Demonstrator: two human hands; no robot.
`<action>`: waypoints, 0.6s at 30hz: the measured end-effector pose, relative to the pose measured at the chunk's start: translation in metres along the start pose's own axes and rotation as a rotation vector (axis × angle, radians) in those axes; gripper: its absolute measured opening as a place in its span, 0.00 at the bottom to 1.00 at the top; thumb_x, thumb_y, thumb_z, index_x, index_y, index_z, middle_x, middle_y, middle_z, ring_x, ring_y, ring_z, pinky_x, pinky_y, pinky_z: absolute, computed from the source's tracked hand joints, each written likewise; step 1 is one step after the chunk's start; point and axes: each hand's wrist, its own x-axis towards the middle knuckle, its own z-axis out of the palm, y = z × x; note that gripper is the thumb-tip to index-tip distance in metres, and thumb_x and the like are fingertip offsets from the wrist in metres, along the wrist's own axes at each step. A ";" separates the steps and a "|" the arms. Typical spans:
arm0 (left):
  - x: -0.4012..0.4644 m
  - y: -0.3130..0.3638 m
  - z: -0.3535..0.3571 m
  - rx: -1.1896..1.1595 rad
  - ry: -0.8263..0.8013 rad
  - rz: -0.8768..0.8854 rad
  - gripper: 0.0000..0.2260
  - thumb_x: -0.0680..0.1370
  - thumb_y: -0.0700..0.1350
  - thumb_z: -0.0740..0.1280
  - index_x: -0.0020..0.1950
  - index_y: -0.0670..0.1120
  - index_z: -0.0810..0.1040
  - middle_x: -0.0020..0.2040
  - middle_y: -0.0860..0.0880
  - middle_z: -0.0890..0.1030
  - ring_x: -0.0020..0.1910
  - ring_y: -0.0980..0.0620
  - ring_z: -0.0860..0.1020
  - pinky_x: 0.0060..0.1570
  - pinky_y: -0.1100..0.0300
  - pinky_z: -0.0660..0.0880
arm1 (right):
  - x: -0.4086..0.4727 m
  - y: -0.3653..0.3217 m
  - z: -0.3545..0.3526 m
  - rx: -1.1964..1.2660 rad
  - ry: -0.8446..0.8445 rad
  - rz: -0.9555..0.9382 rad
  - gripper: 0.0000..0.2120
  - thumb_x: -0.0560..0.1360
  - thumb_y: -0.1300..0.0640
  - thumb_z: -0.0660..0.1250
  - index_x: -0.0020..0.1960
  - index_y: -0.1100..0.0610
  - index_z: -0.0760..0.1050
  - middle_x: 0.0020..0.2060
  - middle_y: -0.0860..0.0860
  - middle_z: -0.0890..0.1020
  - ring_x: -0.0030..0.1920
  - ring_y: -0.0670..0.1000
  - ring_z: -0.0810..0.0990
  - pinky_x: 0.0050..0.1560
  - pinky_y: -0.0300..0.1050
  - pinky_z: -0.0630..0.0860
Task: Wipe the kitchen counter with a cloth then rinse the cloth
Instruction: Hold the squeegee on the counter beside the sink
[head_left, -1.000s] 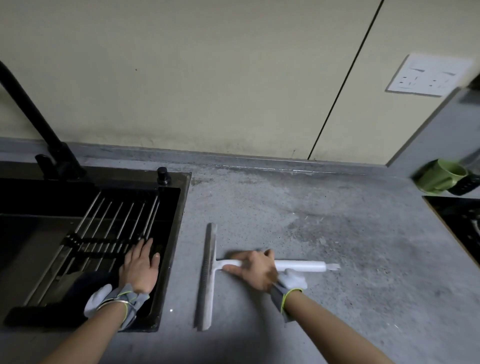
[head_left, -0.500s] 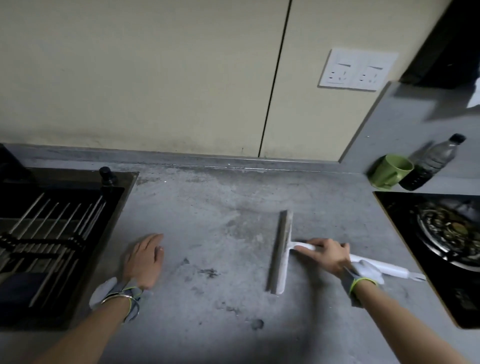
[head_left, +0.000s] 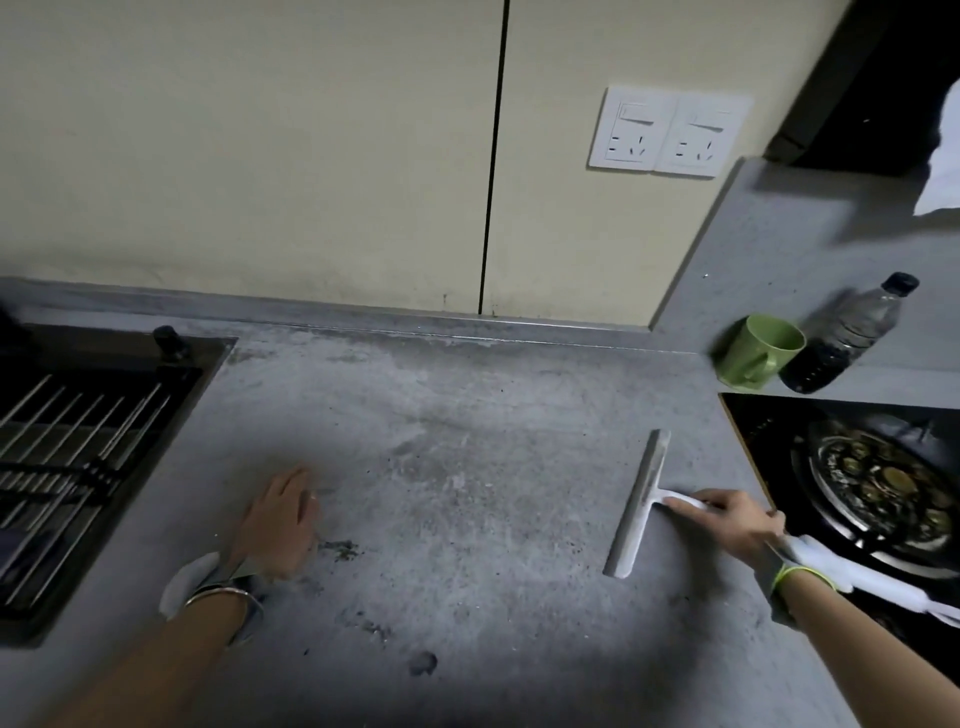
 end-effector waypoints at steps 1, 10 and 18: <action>0.000 0.000 -0.002 0.007 -0.001 -0.012 0.20 0.83 0.47 0.52 0.76 0.45 0.60 0.76 0.47 0.60 0.73 0.44 0.60 0.71 0.50 0.59 | 0.003 0.000 0.001 0.004 -0.011 -0.004 0.29 0.55 0.19 0.55 0.45 0.35 0.75 0.58 0.49 0.80 0.66 0.62 0.69 0.67 0.56 0.56; 0.001 -0.013 -0.016 -0.008 0.106 -0.084 0.19 0.83 0.43 0.54 0.74 0.43 0.64 0.74 0.44 0.64 0.72 0.43 0.63 0.71 0.49 0.58 | 0.020 -0.052 0.024 0.053 -0.099 -0.172 0.26 0.66 0.26 0.56 0.57 0.37 0.76 0.60 0.46 0.79 0.66 0.56 0.69 0.67 0.53 0.53; 0.015 -0.045 -0.031 0.073 0.101 -0.091 0.19 0.83 0.46 0.53 0.75 0.48 0.62 0.75 0.49 0.62 0.73 0.48 0.61 0.70 0.51 0.57 | 0.023 -0.133 0.059 -0.024 -0.157 -0.318 0.17 0.69 0.28 0.58 0.48 0.35 0.77 0.53 0.42 0.81 0.62 0.50 0.73 0.62 0.52 0.53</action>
